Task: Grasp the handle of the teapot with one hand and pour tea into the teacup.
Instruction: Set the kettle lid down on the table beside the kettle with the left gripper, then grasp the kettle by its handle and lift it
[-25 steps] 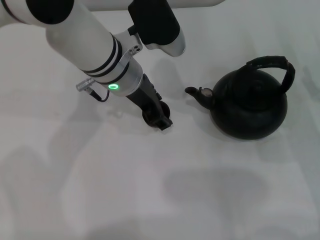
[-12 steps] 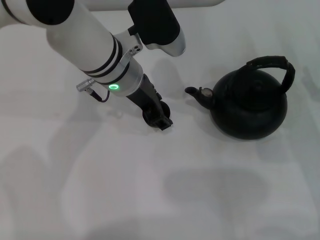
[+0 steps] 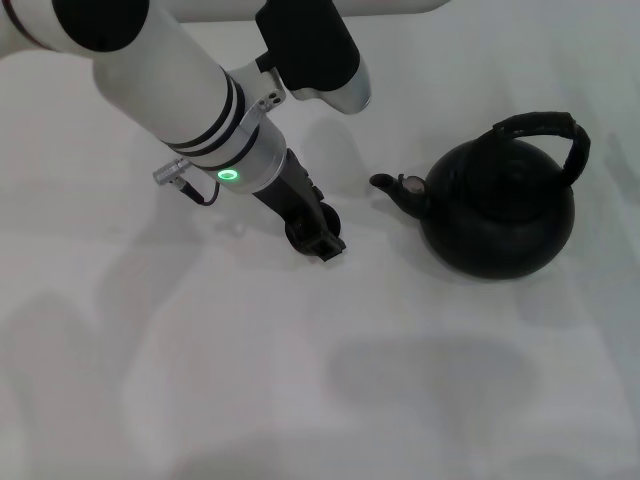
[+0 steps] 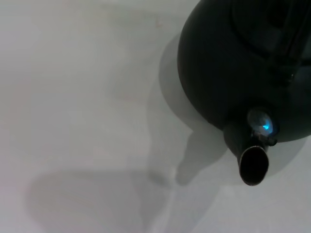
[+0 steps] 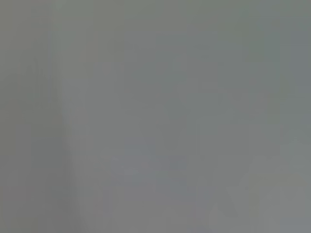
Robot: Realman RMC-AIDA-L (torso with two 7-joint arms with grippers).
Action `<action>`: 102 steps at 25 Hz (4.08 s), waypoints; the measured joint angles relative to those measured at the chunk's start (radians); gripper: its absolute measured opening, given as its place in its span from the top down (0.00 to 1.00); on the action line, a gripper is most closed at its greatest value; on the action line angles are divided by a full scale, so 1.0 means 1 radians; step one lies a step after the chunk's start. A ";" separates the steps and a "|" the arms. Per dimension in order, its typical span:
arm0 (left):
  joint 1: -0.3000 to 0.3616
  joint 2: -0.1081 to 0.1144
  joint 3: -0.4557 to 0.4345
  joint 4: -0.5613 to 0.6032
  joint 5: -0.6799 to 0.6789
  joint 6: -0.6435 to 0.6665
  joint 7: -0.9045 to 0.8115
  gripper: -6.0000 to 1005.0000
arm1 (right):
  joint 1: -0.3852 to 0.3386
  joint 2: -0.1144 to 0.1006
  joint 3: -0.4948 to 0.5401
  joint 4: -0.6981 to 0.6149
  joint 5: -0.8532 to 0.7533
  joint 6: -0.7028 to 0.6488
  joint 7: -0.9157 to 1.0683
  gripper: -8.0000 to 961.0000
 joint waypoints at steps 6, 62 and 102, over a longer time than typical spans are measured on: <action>0.003 0.001 0.002 0.002 0.002 0.008 -0.001 0.33 | 0.000 0.000 0.002 0.000 0.000 0.000 0.000 0.09; 0.264 0.007 -0.191 0.256 -0.510 0.248 0.318 0.28 | 0.006 -0.003 0.002 0.009 0.046 -0.010 0.000 0.09; 0.453 0.000 -0.374 -0.499 -2.154 0.254 1.643 0.29 | 0.012 -0.009 -0.039 0.199 -0.363 -0.302 0.455 0.17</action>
